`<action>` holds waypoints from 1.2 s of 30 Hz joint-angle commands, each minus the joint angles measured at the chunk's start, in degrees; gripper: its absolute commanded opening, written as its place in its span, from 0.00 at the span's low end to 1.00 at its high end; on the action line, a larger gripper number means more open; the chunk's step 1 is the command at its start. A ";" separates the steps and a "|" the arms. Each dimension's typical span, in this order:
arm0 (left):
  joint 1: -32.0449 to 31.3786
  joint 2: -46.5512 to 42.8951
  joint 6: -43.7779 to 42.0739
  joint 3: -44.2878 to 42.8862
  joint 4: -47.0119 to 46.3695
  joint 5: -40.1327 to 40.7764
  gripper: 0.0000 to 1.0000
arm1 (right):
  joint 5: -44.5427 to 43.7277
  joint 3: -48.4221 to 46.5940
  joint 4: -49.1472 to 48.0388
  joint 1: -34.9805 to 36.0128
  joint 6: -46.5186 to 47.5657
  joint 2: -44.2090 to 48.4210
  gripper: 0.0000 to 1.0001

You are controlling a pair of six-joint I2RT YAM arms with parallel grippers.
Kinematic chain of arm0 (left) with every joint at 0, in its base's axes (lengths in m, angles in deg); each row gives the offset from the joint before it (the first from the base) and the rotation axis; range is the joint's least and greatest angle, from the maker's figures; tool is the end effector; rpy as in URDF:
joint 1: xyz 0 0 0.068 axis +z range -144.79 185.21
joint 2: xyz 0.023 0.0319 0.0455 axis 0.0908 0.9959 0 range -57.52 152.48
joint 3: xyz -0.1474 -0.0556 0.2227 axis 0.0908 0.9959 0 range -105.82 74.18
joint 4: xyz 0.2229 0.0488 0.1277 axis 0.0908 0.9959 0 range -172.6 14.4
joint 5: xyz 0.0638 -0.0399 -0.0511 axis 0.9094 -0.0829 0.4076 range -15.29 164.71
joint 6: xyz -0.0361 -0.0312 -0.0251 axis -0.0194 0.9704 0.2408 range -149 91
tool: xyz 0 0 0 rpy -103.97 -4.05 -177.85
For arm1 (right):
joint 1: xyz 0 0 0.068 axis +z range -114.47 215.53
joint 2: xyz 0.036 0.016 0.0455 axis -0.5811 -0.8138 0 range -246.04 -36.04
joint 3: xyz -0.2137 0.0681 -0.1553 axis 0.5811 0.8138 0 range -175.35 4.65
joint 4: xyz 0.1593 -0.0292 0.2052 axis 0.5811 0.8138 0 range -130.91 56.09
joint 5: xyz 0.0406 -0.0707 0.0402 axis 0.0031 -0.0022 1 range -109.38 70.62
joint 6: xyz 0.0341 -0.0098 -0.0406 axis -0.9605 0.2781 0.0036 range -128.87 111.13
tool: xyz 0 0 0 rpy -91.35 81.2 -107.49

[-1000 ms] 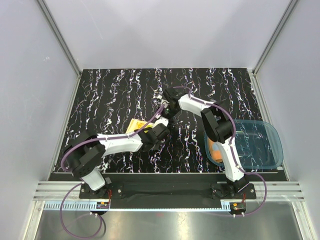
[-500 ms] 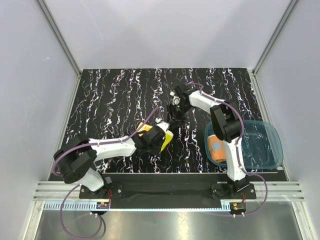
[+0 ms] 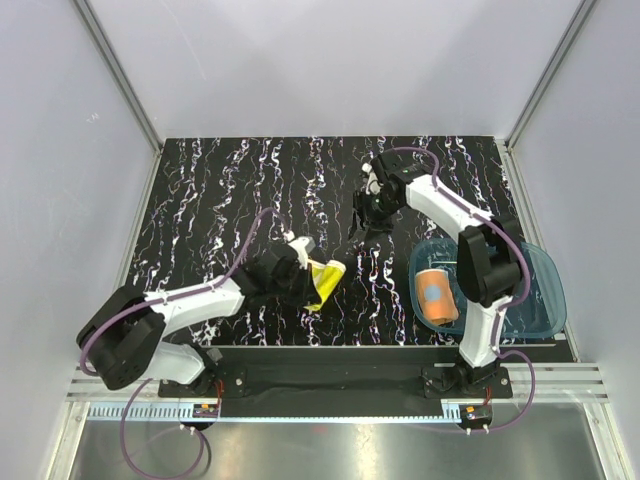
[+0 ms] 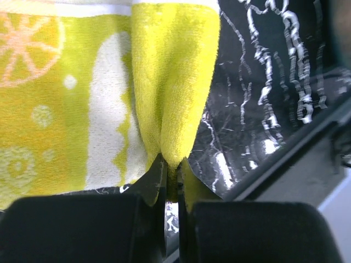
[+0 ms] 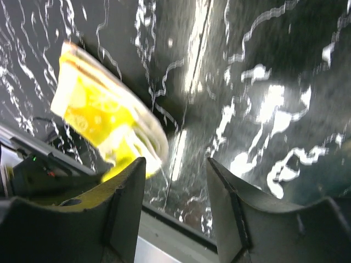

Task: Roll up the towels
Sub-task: Roll the towel

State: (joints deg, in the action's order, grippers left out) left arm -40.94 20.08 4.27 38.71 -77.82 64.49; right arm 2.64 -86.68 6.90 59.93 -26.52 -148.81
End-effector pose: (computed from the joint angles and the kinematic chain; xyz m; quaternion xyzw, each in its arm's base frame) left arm 0.1755 -0.1917 0.1718 0.1364 0.9170 -0.2974 0.2284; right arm 0.3679 0.1816 0.2232 -0.0912 0.9619 0.2387 0.0976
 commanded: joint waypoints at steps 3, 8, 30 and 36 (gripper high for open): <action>6.49 -3.33 9.50 4.61 -10.65 -13.59 0.00 | 1.27 5.45 -0.88 0.29 -1.60 6.68 0.56; 9.59 -3.78 13.57 6.90 -13.39 -19.49 0.00 | 1.88 7.65 -1.23 0.38 -1.77 8.53 0.56; 22.76 8.26 30.09 15.34 -24.47 -33.20 0.00 | 16.65 23.74 -21.44 7.85 -8.89 11.70 0.57; 26.02 9.41 28.78 15.87 -22.27 -34.25 0.00 | 14.10 23.65 -23.20 10.14 -8.54 8.80 0.61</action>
State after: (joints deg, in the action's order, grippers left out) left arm -16.39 28.78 33.39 54.12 -99.70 32.08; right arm 17.59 -62.81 -13.34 69.46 -34.84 -138.69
